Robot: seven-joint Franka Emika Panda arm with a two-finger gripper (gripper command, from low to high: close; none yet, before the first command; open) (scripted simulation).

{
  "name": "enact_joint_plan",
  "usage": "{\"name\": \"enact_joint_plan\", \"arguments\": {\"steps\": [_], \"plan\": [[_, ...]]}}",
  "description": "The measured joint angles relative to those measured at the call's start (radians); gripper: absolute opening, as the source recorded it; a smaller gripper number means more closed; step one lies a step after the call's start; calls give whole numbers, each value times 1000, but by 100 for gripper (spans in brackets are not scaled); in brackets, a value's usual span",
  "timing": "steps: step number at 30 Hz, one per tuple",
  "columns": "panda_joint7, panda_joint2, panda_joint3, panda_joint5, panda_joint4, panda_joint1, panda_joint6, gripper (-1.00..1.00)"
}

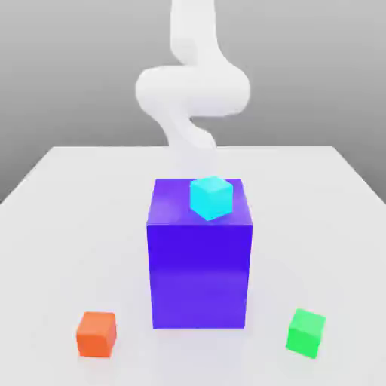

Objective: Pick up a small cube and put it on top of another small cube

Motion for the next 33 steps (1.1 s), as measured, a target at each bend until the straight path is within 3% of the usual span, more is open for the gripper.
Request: {"name": "enact_joint_plan", "arguments": {"steps": [17, 33], "plan": [[-288, 623, 59, 57, 155, 198, 95, 0], [-416, 1203, 126, -100, 298, 364, 186, 0]]}}
